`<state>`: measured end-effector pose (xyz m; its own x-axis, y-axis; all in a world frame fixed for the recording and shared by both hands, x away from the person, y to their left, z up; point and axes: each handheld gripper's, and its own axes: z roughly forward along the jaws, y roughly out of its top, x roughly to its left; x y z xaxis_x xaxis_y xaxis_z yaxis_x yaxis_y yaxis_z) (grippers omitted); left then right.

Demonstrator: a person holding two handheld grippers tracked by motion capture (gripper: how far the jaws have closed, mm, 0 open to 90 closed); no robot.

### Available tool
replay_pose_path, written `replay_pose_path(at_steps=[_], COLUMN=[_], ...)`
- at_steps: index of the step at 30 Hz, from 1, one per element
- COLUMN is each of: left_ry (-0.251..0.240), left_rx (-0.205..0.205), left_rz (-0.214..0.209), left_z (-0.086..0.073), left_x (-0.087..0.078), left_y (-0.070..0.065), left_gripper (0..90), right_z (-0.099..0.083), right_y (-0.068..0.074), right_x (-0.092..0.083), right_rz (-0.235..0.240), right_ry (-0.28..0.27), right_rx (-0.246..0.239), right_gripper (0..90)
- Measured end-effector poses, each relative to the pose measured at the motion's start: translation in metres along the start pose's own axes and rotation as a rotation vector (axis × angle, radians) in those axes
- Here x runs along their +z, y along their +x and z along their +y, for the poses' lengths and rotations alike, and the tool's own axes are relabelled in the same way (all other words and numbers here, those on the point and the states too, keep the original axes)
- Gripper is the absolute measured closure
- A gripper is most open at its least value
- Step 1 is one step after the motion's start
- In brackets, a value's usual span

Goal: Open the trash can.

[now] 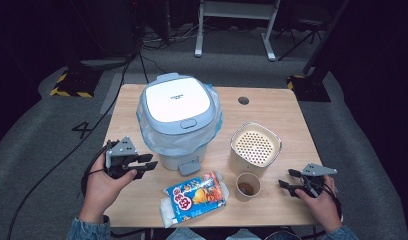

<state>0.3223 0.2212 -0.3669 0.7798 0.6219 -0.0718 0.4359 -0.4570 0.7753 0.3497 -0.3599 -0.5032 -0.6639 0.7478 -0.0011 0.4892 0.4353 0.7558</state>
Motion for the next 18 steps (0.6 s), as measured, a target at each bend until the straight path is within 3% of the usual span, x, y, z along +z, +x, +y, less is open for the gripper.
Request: replay_pose_path(at_steps=[5, 9, 12, 15, 18], left_ry=[-0.006, -0.048, -0.087, -0.069, -0.082], left_rx=[0.012, 0.017, 0.032, 0.049, 0.068], left_rz=[-0.001, -0.023, -0.065, -0.082, -0.119], left_z=[0.004, 0.01, 0.02, 0.03, 0.042], left_x=[-0.003, -0.01, -0.014, -0.014, -0.018], left_y=[0.0, 0.0, -0.003, -0.005, -0.007], left_gripper=[68.4, 70.3, 71.0, 71.0, 73.9], right_z=[0.0, 0.0, 0.0, 0.0, 0.0], right_y=[0.0, -0.001, -0.001, -0.001, 0.0], right_x=[0.0, 0.0, 0.0, 0.0, 0.0], right_rz=[0.0, 0.003, 0.005, 0.004, 0.0], right_ry=[-0.001, 0.0, 0.0, -0.001, -0.001], right_rx=[0.0, -0.006, -0.008, -0.007, -0.007], right_gripper=[35.0, 34.9, 34.8, 34.9, 34.8])
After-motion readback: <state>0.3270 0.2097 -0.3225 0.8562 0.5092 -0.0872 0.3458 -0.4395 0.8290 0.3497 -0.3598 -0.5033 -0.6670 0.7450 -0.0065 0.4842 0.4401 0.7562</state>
